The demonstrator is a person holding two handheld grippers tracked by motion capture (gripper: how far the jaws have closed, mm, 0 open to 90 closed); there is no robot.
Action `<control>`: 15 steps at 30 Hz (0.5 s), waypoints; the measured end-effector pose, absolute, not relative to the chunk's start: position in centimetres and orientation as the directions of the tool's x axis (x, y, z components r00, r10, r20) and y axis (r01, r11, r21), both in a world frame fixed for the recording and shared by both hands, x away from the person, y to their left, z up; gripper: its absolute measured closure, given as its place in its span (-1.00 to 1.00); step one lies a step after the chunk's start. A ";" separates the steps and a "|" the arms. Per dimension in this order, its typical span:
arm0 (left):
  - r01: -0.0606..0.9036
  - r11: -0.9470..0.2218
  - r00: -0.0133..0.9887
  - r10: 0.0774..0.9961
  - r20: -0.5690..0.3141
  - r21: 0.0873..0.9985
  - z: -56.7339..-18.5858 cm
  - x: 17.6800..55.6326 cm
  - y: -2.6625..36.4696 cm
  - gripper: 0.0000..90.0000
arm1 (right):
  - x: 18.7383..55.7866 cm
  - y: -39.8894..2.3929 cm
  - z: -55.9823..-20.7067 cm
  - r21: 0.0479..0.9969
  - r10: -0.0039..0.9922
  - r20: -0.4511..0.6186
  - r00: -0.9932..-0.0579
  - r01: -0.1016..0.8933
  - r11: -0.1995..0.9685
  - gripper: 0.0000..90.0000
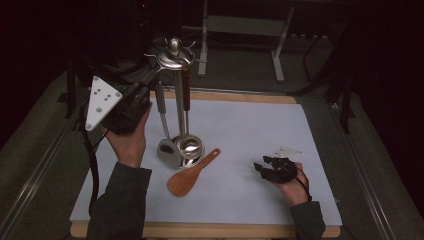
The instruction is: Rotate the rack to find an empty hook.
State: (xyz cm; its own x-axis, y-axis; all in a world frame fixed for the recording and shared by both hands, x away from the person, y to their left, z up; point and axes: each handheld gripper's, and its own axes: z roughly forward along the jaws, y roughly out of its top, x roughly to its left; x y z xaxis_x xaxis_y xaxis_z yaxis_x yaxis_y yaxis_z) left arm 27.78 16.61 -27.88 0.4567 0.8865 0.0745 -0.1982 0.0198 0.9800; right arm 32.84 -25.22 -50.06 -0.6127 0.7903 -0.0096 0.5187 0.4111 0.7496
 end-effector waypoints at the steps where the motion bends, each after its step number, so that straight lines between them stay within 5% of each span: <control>1: -0.199 0.015 0.452 0.888 0.078 0.980 -27.9 27.8 16.7 1.00 | 32.8 -25.2 -50.1 0.750 0.790 -0.010 -0.613 0.519 0.411 0.13; 15: -0.204 -0.011 0.428 0.898 0.099 0.979 -27.8 27.9 16.9 1.00 | 32.9 -25.3 -50.2 0.748 0.791 -0.007 -0.612 0.522 0.410 0.13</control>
